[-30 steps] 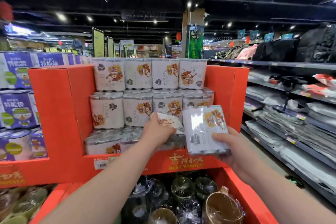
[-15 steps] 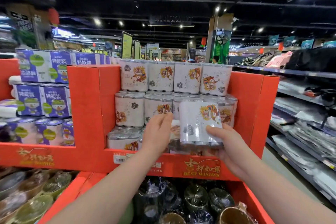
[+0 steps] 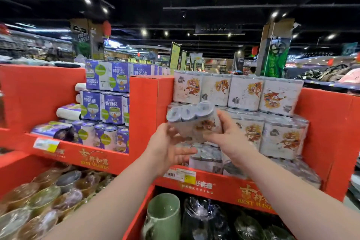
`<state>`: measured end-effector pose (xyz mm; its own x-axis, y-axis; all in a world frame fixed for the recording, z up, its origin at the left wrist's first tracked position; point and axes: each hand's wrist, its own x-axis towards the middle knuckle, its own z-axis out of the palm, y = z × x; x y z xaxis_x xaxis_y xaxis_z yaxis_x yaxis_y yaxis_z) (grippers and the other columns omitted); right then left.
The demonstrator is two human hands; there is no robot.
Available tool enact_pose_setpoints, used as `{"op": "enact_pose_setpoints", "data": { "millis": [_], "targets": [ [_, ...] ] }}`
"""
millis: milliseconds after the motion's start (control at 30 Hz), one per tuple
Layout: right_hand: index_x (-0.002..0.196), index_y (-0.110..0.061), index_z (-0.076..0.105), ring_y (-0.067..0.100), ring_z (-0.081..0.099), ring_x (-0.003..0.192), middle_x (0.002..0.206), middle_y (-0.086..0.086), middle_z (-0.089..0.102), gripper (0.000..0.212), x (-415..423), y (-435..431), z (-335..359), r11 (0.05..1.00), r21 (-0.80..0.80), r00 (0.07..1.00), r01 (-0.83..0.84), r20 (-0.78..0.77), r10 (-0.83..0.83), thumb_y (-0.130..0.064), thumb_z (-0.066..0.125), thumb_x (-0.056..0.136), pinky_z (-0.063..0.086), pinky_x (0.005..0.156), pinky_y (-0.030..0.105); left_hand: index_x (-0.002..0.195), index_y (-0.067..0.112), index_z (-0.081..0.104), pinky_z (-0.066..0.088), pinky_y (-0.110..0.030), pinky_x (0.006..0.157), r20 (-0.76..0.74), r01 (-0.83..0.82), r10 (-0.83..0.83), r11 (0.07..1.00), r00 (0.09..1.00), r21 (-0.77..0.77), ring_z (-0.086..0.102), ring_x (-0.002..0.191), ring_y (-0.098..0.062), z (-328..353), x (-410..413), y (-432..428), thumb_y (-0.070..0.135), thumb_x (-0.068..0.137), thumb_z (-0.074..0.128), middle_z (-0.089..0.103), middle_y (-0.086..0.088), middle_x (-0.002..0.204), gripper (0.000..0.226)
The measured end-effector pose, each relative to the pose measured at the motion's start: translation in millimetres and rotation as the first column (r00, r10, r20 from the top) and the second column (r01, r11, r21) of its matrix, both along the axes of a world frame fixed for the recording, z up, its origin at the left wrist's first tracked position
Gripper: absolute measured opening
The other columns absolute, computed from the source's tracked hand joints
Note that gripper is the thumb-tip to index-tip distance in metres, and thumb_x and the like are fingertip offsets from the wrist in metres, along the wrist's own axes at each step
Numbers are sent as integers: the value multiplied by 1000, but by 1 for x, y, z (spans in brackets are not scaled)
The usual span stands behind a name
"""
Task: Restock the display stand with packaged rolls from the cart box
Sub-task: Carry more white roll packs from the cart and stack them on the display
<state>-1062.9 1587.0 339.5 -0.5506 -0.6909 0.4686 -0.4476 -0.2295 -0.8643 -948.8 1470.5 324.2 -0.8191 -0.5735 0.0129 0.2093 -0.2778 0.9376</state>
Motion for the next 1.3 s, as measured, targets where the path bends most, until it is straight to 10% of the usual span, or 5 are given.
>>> {"op": "enact_pose_setpoints", "data": {
  "millis": [167, 400, 667, 933, 1300],
  "targets": [
    [113, -10, 60, 6, 36, 121, 126, -6, 37, 40, -8, -16, -5, 980, 97, 874, 176, -473, -110, 9, 66, 79, 23, 103, 13, 105, 13, 61, 54, -25, 50, -13, 81, -81, 996, 997, 33, 67, 58, -15, 3, 10, -12, 25, 99, 44, 74, -3, 76, 22],
    [125, -19, 56, 15, 66, 76, 99, 0, 71, 28, -9, -21, 2, 987, 163, 952, -15, 303, -36, -25, 45, 100, 55, 59, 28, 145, 15, 33, 57, -22, 58, -189, -65, 49, 995, 981, -80, 70, 80, -7, -9, -2, -27, -11, 89, 52, 64, 6, 115, 64],
    [124, -12, 48, 19, 69, 76, 112, 8, 67, 40, -17, -22, 8, 979, 200, 959, -34, 284, -25, -4, 63, 88, 54, 53, 28, 140, 21, 44, 58, -27, 69, -211, -56, -16, 942, 977, -330, 68, 97, -17, -7, -14, -36, -8, 83, 59, 69, 1, 118, 66],
    [122, -3, 47, 29, 68, 89, 111, 18, 65, 39, -14, -39, 2, 997, -54, 790, -62, 607, 82, 8, 56, 86, 61, 62, 43, 126, 8, 50, 52, -42, 75, -62, -61, 56, 995, 996, -81, 66, 80, -26, -16, -31, -32, 4, 89, 61, 69, -11, 104, 38],
    [144, -27, 33, 14, 50, 116, 139, -3, 48, 78, -23, -33, 29, 907, 326, 936, 267, -313, -163, -21, 75, 79, 44, 103, 39, 114, 24, 60, 52, -41, 91, -42, -187, 235, 644, 971, -742, 62, 106, -25, 27, -40, -46, 1, 80, 68, 63, -5, 116, 42]
  ]
}}
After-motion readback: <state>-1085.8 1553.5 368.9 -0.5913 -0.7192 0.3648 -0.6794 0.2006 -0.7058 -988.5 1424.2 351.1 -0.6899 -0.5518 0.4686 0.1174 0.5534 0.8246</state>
